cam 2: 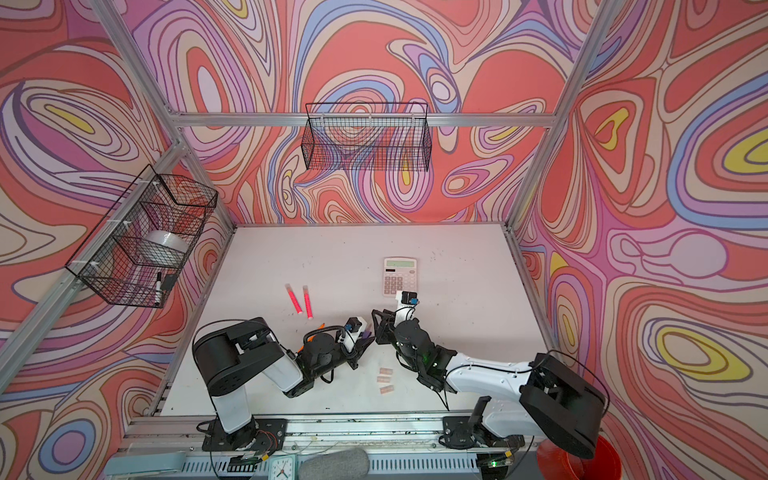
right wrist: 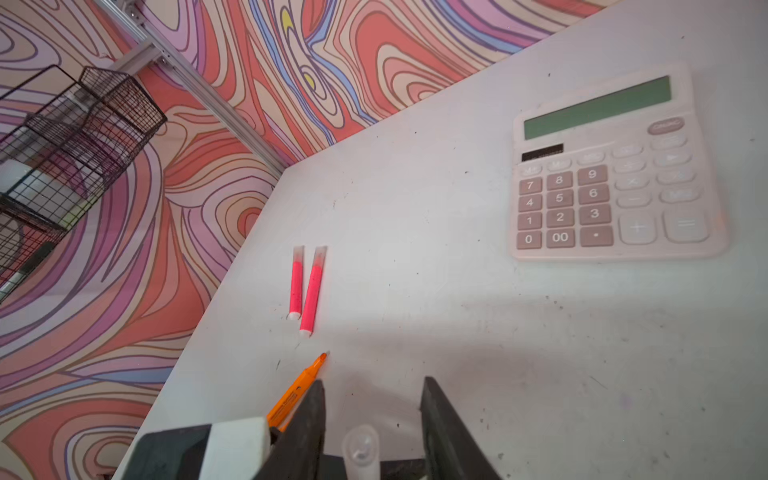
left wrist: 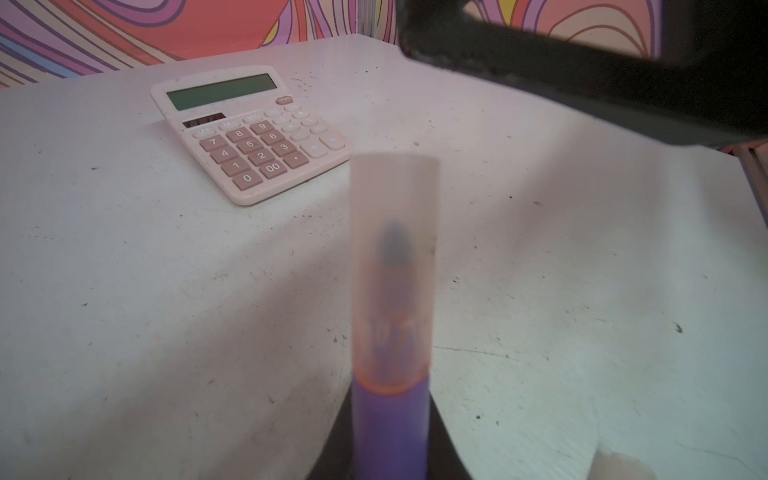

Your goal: Insert the pens into the pen caps

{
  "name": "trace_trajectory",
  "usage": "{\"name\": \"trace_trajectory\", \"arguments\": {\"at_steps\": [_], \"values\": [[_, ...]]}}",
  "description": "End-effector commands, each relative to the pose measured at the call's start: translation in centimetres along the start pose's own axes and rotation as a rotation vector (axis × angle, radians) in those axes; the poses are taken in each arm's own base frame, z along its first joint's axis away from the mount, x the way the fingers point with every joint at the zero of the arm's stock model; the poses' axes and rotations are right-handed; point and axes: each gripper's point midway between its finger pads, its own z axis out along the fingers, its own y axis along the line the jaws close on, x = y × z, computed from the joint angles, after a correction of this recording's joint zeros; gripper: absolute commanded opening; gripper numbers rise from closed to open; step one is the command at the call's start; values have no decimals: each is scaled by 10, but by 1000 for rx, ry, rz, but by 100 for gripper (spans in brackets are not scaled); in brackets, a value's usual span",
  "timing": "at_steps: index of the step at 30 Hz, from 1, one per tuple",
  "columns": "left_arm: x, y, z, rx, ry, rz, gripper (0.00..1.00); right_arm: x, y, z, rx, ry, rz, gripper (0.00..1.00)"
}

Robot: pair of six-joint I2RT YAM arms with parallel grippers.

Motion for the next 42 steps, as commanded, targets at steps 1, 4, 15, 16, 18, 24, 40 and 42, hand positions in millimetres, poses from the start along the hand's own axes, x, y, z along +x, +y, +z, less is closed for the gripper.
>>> {"name": "trace_trajectory", "arguments": {"at_steps": [1, 4, 15, 16, 18, 24, 40, 42], "values": [[-16, -3, 4, 14, -63, 18, 0, 0, 10, 7, -30, 20, 6, 36], [-17, -2, 3, 11, -65, 19, 0, 4, 5, 13, -12, 34, 19, 31], [-16, -2, 2, 8, -64, 18, 0, 20, 7, 30, -16, 96, 28, 22], [-17, -2, 2, 10, -65, 21, 0, 22, 7, 32, -16, 103, 27, 20], [-18, -2, 2, 7, -68, 22, 0, 26, 7, 34, -16, 117, 22, 14], [-18, 2, 6, -16, -69, 15, 0, 40, 11, 37, -36, 181, 10, 0], [-39, 18, 2, -112, -133, -29, 0, 83, 19, 30, -20, 268, -75, 0], [-54, 26, -5, -162, -175, -32, 0, 87, 22, 24, -63, 270, -43, 0]]}}
